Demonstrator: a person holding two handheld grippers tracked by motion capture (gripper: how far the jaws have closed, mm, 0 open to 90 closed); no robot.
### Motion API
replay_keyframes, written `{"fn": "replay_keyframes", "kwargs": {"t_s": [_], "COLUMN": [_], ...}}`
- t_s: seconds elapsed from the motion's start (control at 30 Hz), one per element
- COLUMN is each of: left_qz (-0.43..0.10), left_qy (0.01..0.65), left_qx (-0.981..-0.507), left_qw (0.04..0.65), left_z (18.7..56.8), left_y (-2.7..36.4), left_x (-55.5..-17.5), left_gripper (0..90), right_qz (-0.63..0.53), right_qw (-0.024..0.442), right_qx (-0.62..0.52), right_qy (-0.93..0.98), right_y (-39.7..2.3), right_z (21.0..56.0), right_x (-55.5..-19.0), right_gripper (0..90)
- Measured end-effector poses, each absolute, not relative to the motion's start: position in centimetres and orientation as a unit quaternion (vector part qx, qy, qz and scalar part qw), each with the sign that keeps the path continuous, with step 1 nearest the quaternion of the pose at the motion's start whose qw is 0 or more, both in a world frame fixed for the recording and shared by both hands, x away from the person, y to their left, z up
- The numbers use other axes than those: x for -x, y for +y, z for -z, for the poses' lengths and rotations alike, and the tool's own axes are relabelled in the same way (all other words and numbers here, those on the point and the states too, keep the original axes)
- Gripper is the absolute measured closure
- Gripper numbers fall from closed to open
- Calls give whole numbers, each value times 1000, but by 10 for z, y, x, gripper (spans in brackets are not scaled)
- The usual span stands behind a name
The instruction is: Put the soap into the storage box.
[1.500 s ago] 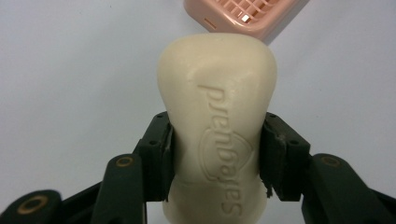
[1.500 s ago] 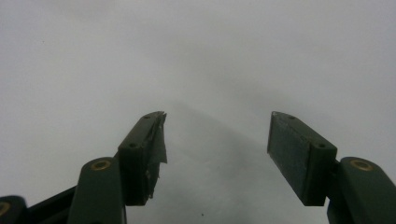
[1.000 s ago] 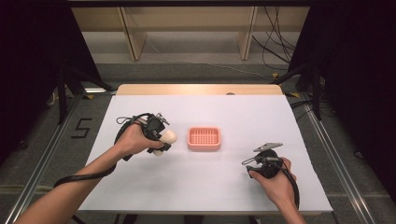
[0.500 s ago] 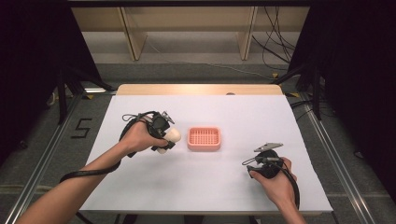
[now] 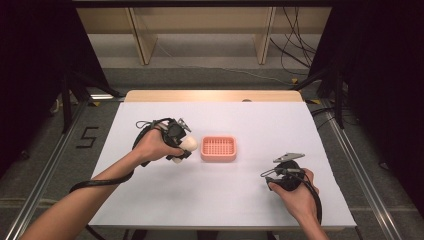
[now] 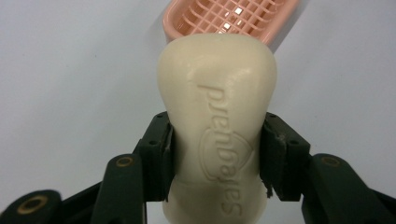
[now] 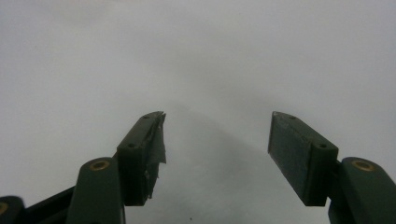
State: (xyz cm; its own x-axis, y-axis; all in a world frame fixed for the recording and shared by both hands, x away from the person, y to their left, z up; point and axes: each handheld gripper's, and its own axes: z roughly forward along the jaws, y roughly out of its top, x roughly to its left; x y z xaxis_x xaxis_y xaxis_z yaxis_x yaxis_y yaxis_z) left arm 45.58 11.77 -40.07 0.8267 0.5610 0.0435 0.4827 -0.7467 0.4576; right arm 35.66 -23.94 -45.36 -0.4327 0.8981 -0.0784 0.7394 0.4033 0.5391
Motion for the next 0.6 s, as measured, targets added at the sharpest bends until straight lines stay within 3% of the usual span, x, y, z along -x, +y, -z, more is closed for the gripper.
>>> {"fn": "replay_keyframes", "kwargs": {"t_s": [0.6], "left_qz": [-95], "left_qy": [260], "left_qx": [-937], "left_qw": [214], "left_z": [405], "left_y": [101], "left_x": [-462], "left_gripper": [496], "right_qz": [-218], "right_qw": [184], "right_qx": [-500], "right_qy": [818], "right_y": [-240], "right_z": [454], "right_x": [-356], "right_gripper": [366]}}
